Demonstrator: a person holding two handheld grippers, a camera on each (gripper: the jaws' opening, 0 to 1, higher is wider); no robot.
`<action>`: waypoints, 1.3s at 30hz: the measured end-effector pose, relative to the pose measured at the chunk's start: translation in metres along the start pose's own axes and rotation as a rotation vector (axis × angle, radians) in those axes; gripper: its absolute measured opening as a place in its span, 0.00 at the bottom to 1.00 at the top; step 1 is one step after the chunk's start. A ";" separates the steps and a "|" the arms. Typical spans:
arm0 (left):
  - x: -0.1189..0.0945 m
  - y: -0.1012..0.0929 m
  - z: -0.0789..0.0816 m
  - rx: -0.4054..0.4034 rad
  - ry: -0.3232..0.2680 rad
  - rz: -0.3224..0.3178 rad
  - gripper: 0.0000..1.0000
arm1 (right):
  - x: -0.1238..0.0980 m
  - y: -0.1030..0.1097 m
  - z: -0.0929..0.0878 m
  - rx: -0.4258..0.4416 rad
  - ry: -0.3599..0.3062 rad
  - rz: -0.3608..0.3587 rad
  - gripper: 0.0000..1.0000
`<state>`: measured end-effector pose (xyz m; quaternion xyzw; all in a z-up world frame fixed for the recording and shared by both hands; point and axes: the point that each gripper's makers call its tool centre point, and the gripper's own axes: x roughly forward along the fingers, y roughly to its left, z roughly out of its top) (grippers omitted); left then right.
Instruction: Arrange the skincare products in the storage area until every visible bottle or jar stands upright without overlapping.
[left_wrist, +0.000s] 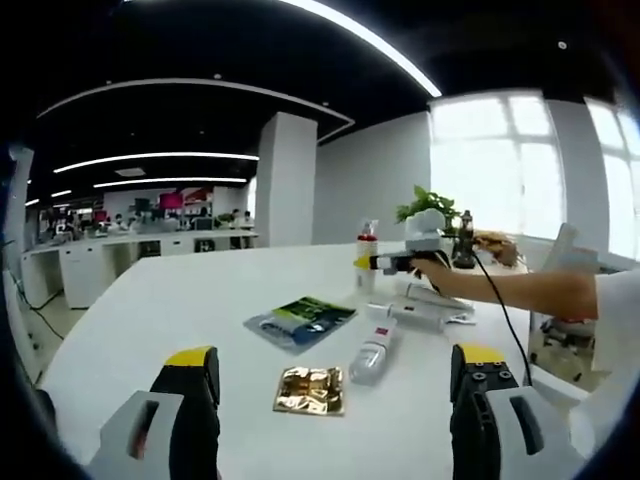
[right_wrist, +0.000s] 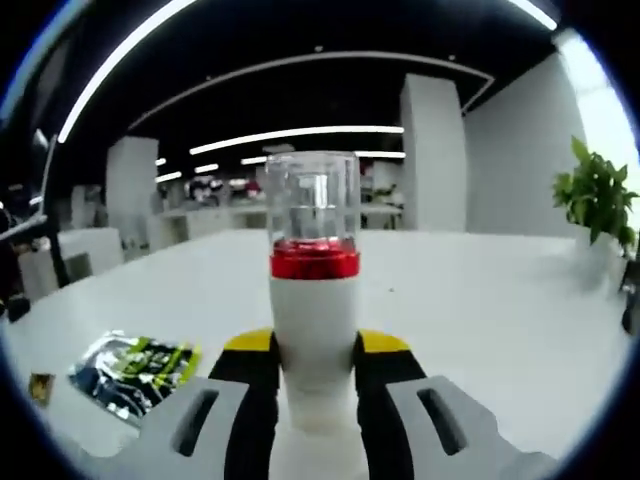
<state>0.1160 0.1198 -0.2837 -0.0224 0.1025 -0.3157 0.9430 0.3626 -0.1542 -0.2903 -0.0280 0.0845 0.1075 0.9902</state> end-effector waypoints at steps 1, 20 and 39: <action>0.000 0.000 0.000 0.000 -0.001 0.001 0.99 | 0.000 0.000 0.000 0.000 -0.001 -0.002 0.27; -0.003 0.004 0.002 -0.008 -0.005 0.007 0.99 | 0.017 -0.017 0.004 0.004 -0.009 -0.123 0.27; -0.002 0.001 0.000 -0.010 0.000 0.008 0.98 | 0.030 -0.044 0.007 -0.009 0.014 -0.156 0.27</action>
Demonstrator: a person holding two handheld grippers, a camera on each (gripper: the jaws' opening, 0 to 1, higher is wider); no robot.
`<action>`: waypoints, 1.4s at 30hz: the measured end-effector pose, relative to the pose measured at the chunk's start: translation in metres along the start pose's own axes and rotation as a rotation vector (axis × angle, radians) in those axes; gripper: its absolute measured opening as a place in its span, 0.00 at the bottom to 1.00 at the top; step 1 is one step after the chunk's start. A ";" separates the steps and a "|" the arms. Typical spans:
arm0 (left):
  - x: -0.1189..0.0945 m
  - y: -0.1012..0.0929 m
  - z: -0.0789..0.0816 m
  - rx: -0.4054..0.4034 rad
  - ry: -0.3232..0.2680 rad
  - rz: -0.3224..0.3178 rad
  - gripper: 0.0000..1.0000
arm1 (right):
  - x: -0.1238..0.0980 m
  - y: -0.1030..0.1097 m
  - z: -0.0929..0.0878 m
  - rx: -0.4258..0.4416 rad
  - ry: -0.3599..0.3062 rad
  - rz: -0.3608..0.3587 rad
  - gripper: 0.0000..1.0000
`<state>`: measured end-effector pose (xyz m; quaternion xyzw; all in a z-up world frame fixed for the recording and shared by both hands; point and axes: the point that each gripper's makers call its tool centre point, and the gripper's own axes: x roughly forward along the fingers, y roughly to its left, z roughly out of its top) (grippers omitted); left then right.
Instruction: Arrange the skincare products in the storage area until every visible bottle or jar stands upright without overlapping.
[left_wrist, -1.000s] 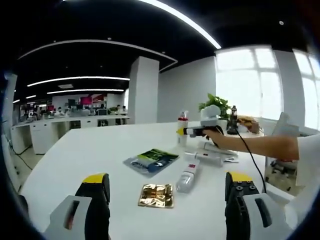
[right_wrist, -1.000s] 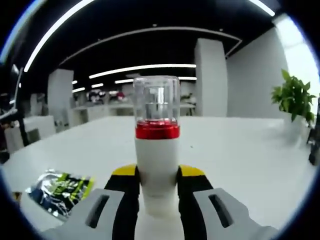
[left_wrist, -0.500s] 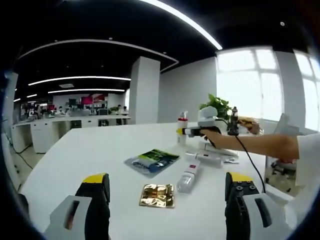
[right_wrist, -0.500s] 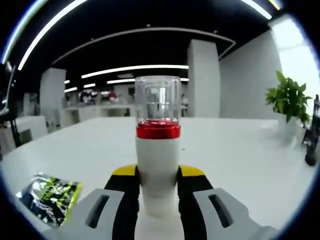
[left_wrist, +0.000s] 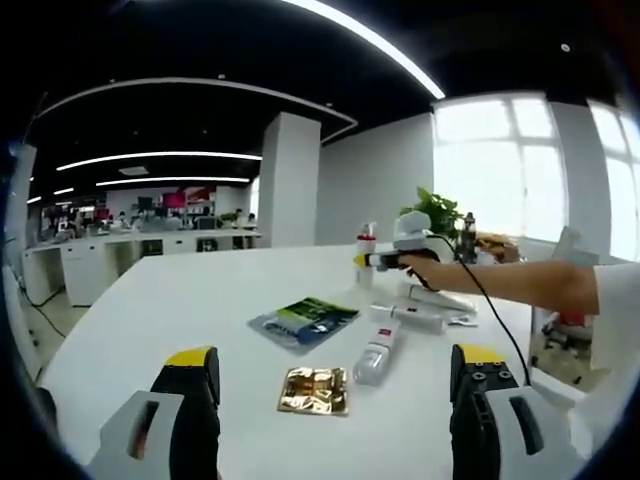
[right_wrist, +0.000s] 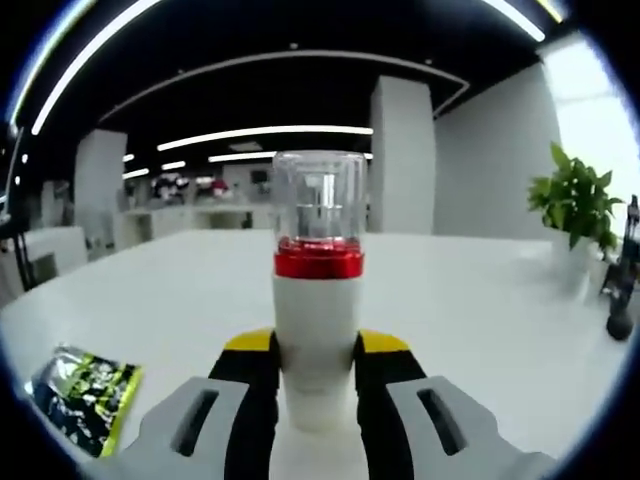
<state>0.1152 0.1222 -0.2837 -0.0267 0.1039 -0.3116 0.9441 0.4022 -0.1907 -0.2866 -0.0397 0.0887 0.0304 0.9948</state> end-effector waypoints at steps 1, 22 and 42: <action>0.000 0.000 0.000 -0.002 0.000 -0.001 0.98 | 0.001 0.000 0.000 -0.005 -0.002 0.006 0.27; 0.003 0.000 -0.003 0.000 0.017 -0.011 0.98 | 0.021 0.003 0.009 -0.324 0.049 0.094 0.40; -0.007 0.003 0.005 -0.002 -0.008 -0.008 0.98 | -0.025 0.019 0.008 0.034 0.214 0.272 1.00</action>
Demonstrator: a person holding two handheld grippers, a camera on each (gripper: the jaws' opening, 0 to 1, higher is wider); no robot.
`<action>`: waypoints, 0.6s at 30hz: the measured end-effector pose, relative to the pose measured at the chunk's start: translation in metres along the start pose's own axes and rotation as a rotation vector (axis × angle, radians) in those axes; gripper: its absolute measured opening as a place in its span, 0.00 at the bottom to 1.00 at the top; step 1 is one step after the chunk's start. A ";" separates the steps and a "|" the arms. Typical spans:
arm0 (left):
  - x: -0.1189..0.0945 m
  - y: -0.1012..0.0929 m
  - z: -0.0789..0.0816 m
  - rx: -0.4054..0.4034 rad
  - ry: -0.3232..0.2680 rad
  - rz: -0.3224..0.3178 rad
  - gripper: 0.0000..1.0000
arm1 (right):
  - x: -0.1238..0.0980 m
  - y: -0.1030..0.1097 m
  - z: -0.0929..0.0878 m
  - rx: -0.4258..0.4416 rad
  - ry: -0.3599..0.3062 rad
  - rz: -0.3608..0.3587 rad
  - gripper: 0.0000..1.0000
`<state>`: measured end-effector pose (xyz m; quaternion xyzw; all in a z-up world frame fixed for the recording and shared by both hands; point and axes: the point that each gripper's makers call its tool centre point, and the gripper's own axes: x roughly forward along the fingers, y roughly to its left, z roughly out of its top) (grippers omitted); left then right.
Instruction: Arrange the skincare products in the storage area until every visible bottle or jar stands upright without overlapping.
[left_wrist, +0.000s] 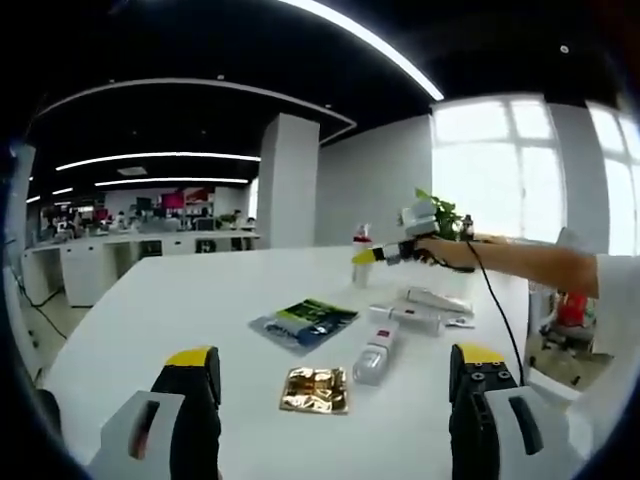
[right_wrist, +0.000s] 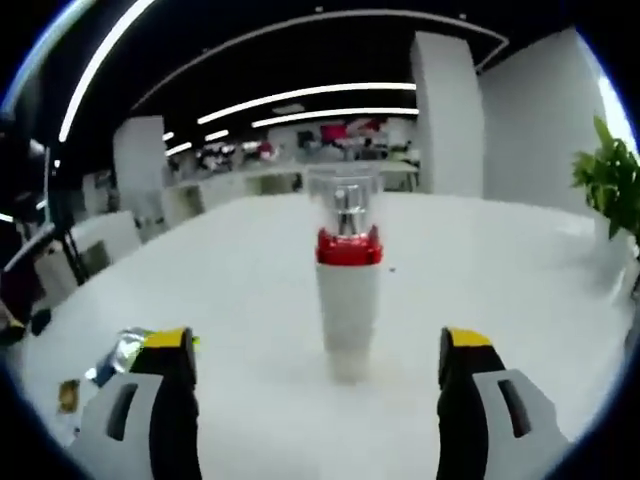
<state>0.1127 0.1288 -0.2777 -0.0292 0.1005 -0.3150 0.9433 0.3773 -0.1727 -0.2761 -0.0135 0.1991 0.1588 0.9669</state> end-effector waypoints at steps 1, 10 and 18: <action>0.000 0.000 0.000 0.000 0.000 0.000 0.98 | -0.003 0.004 -0.001 -0.002 0.011 0.015 1.00; 0.002 -0.002 -0.004 -0.009 0.014 -0.012 0.98 | -0.055 0.039 -0.038 -0.029 0.173 0.103 1.00; 0.002 -0.006 0.000 -0.015 -0.015 -0.024 0.99 | -0.072 0.029 -0.081 -0.031 0.420 0.108 0.98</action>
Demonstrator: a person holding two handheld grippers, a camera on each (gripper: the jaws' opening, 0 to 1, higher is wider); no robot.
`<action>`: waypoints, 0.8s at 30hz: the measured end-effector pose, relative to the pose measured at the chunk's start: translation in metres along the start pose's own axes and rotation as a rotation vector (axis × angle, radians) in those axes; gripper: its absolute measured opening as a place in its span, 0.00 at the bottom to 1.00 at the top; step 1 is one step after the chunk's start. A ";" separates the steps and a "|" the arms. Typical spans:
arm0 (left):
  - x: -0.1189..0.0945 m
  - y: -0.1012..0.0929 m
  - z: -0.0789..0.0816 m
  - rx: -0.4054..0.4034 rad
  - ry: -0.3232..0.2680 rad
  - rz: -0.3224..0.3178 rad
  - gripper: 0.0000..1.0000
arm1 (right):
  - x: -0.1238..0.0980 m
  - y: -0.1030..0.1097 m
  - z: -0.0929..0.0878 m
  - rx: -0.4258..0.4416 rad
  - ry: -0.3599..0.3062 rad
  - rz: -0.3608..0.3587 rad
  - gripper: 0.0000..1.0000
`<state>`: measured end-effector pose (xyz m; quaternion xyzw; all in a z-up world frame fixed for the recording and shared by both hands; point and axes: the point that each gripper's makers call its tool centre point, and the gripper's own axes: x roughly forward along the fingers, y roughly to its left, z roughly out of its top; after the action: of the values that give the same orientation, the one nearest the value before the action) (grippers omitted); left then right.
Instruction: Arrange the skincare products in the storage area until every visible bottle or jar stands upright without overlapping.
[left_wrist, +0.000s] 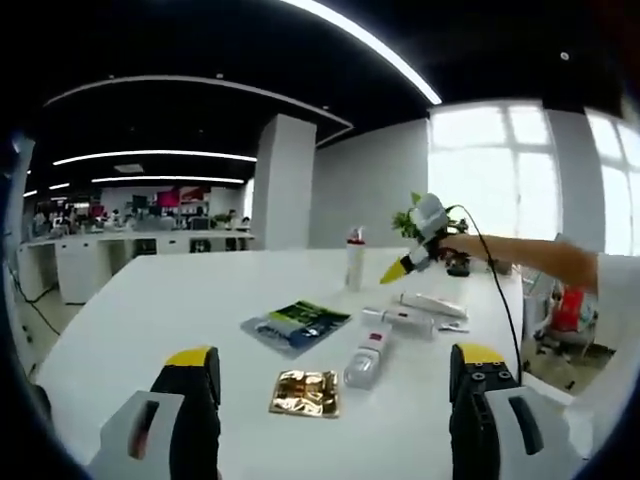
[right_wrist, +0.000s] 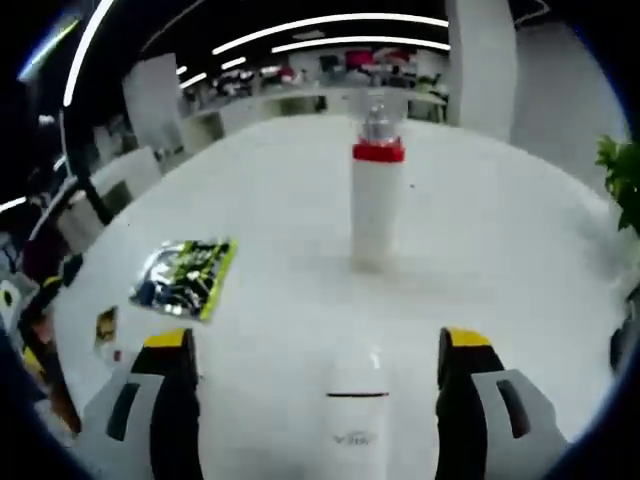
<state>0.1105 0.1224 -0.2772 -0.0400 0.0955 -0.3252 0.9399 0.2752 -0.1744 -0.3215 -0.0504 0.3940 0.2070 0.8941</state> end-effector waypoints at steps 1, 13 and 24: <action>0.000 0.002 0.004 -0.004 -0.027 0.011 0.99 | 0.003 -0.005 -0.010 0.028 0.075 0.002 0.96; -0.003 0.003 0.005 -0.006 -0.022 0.020 1.00 | 0.013 -0.034 -0.032 0.082 0.245 -0.069 0.78; 0.000 0.005 0.000 -0.014 -0.003 0.026 1.00 | 0.007 -0.029 -0.052 0.043 0.310 -0.161 0.64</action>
<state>0.1141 0.1261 -0.2777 -0.0457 0.0967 -0.3122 0.9440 0.2561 -0.2119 -0.3644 -0.0938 0.5261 0.1158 0.8373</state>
